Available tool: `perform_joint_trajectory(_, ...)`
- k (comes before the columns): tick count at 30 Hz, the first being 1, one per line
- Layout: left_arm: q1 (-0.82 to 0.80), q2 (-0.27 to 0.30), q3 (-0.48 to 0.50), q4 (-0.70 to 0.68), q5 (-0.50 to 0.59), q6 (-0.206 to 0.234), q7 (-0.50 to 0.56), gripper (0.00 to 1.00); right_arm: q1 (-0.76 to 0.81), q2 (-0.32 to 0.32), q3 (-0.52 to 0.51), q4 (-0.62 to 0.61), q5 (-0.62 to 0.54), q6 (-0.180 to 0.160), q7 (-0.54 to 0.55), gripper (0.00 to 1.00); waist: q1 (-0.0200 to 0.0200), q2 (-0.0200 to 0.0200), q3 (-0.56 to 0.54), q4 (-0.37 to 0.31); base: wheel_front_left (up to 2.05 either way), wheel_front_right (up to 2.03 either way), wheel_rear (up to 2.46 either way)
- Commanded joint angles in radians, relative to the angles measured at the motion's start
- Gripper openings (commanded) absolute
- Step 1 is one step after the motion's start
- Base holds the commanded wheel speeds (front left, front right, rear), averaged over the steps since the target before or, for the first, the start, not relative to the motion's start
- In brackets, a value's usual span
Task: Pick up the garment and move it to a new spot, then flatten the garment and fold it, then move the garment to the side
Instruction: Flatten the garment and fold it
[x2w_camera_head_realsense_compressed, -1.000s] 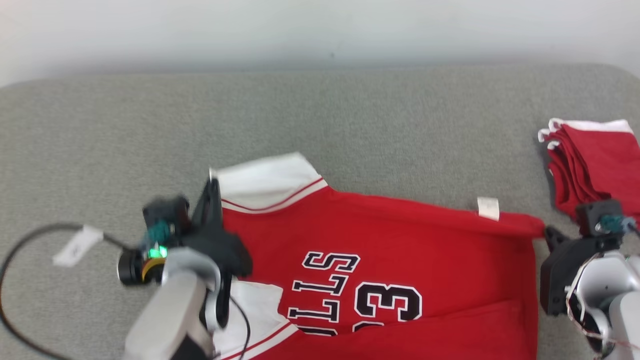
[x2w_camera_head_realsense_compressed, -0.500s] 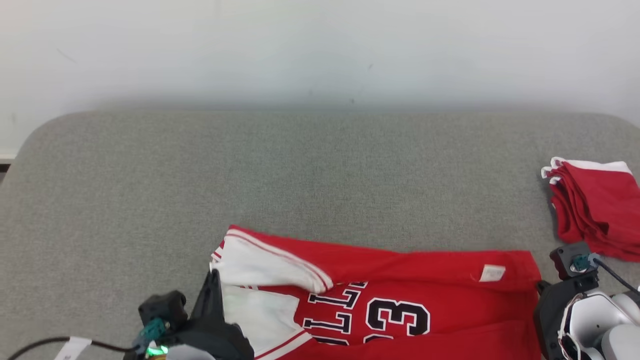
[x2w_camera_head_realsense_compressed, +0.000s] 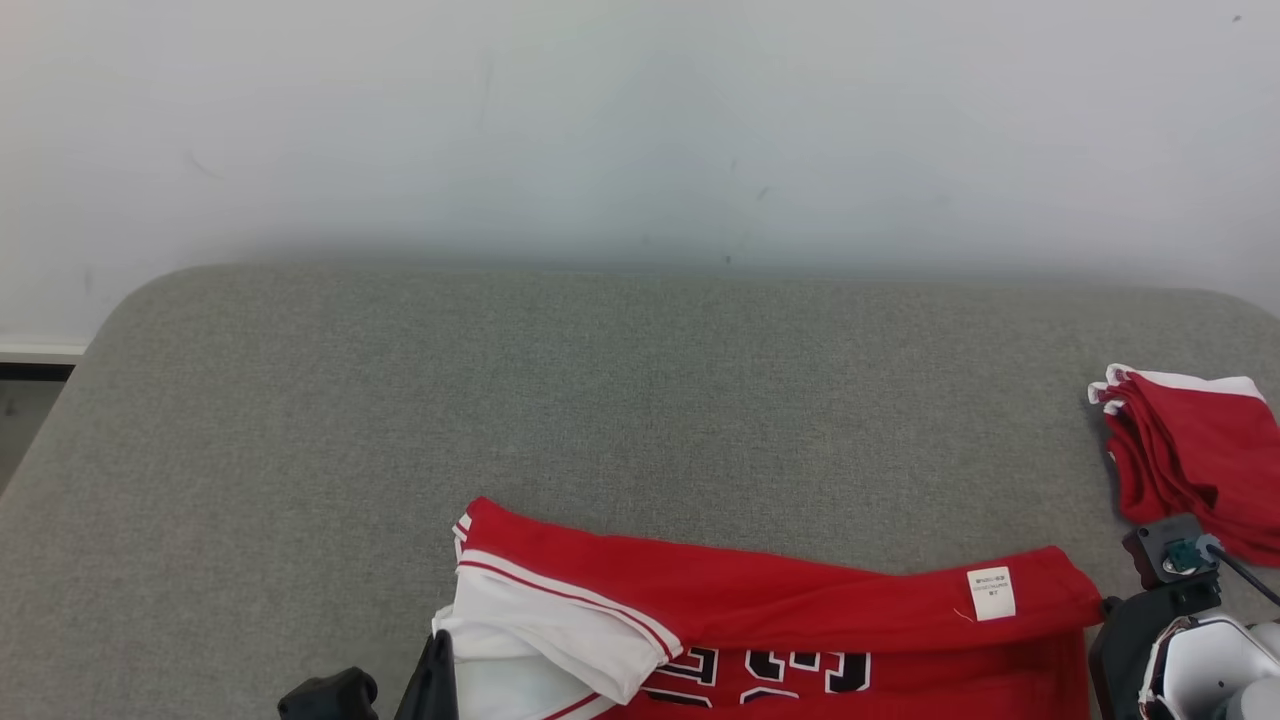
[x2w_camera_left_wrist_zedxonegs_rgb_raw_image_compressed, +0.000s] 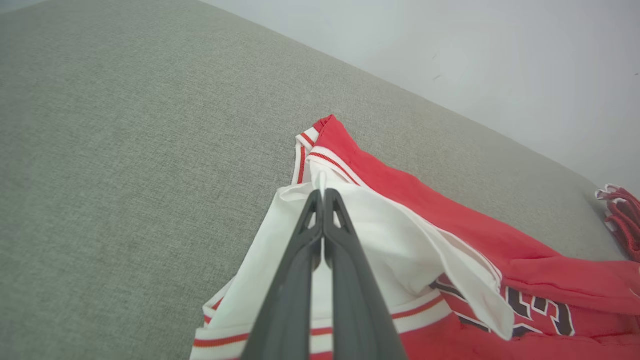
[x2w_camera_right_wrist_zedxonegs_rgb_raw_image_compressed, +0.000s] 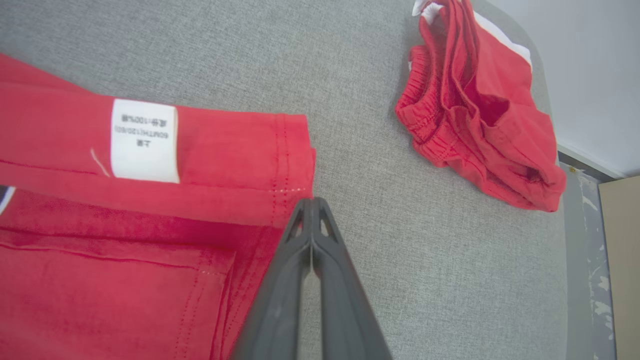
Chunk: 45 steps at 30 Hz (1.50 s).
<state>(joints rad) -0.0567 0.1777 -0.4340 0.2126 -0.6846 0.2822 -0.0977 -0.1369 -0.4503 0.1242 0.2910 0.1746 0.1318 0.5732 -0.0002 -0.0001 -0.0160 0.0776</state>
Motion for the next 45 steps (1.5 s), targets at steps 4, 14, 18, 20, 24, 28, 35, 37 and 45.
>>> perform_joint_trajectory(4, 0.046, 0.015, 0.011, -0.040, -0.013, 0.022, 0.002, 0.00, 0.040, 0.018, -0.038, -0.021, -0.006, -0.003, 0.002, 0.00, 0.0002, 0.0001, -0.011, 0.002, 0.00, 0.00, 0.00)
perform_joint_trajectory(14, 0.069, 0.013, -0.010, -0.020, -0.008, 0.025, 0.008, 0.00, 0.078, 0.042, -0.050, -0.048, -0.014, -0.003, 0.036, 0.00, 0.0002, 0.0001, -0.007, -0.012, 0.00, 0.00, 0.00)
perform_joint_trajectory(18, 0.085, 0.019, -0.013, -0.009, -0.012, 0.028, 0.008, 0.00, 0.095, 0.067, -0.076, -0.053, -0.018, -0.003, 0.067, 1.00, 0.0002, 0.0001, -0.008, -0.010, 0.00, 0.00, 0.00)
perform_joint_trajectory(20, 0.085, 0.027, -0.016, -0.002, -0.002, 0.025, 0.000, 0.00, 0.098, 0.069, -0.083, -0.067, -0.009, -0.003, 0.074, 1.00, 0.0002, 0.0001, -0.009, -0.009, 0.00, 0.00, 0.00)
perform_joint_trajectory(24, 0.088, 0.039, -0.034, 0.026, 0.017, 0.009, -0.011, 0.00, 0.120, 0.087, -0.105, -0.105, -0.005, -0.003, 0.072, 1.00, 0.0002, 0.0001, -0.011, -0.008, 0.00, 0.00, 0.00)
perform_joint_trajectory(28, 0.076, 0.055, -0.059, 0.054, 0.045, -0.018, -0.035, 1.00, 0.149, 0.113, -0.148, -0.153, -0.001, -0.003, 0.087, 1.00, 0.0002, 0.0001, -0.016, -0.006, 0.00, 0.00, 0.00)
perform_joint_trajectory(35, 0.076, 0.081, -0.043, 0.069, 0.087, -0.025, -0.131, 1.00, 0.232, 0.200, -0.283, -0.286, 0.010, -0.003, 0.097, 1.00, 0.0002, 0.0001, -0.030, 0.002, 0.00, 0.00, 0.00)
perform_joint_trajectory(37, 0.082, 0.091, -0.030, 0.047, 0.114, -0.029, -0.154, 1.00, 0.247, 0.235, -0.324, -0.329, 0.008, -0.003, 0.069, 1.00, 0.0002, 0.0001, -0.037, 0.005, 0.00, 0.00, 0.00)
perform_joint_trajectory(45, 0.126, 0.085, 0.095, -0.122, 0.251, -0.080, -0.168, 1.00, 0.284, 0.383, -0.436, -0.389, 0.037, -0.003, -0.162, 1.00, 0.0002, 0.0001, -0.061, 0.019, 0.00, 0.00, 0.00)
